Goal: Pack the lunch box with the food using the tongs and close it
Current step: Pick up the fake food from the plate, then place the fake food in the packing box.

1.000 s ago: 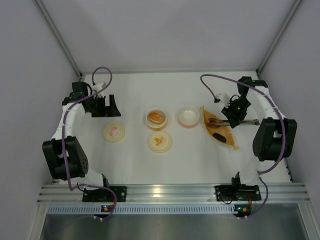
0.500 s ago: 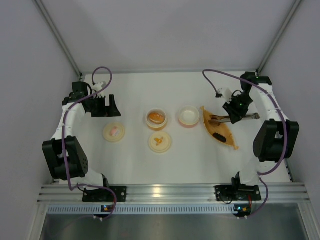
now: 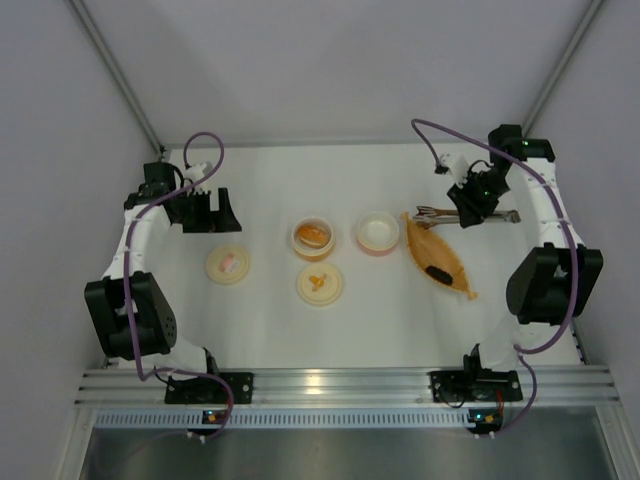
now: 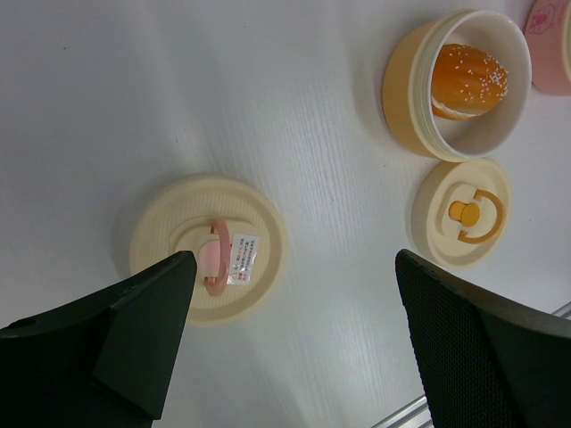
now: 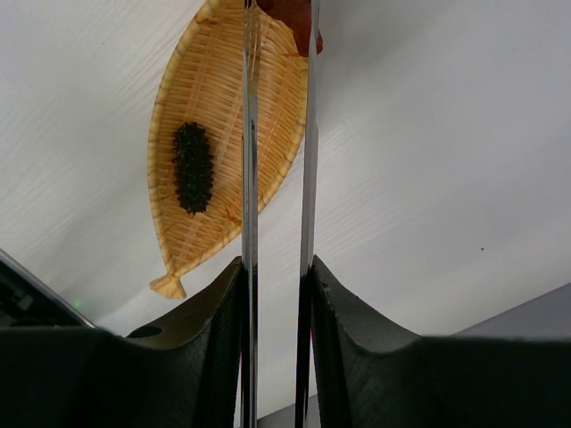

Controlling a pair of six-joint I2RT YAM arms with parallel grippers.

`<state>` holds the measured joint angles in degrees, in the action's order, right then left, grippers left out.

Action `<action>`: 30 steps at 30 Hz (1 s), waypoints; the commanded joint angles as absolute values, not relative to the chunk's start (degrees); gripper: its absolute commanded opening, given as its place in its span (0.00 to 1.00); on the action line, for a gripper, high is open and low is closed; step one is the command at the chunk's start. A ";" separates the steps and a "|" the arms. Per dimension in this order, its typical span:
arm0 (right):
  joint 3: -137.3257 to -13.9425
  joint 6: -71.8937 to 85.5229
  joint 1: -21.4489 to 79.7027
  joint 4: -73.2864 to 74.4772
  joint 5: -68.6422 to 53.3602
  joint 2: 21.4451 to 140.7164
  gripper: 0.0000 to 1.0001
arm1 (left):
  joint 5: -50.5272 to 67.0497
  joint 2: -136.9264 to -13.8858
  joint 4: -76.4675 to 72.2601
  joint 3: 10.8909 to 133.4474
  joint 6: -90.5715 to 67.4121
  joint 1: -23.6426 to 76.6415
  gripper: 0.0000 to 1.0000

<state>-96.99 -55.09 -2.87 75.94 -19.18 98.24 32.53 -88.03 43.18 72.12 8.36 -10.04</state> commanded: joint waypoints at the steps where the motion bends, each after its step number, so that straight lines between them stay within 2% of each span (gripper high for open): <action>1: -98.79 -54.84 -3.52 82.62 -22.15 96.24 0.04 | 33.49 -88.15 41.84 74.09 8.26 -10.28 0.98; 12: -102.22 -53.97 -1.76 86.22 -26.45 95.01 0.03 | 33.66 -88.42 41.83 74.35 8.09 -10.20 0.98; 20: -102.83 -49.22 7.28 84.82 -27.86 94.75 0.02 | 33.40 -88.24 42.01 74.27 8.44 -10.37 0.98; 30: -100.29 -45.79 12.04 81.04 -26.28 96.59 0.02 | 33.05 -87.72 41.75 73.13 8.79 -10.28 0.98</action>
<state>-100.16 -47.29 10.92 76.01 -25.36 97.58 32.49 -88.05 43.20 72.12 8.29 -10.04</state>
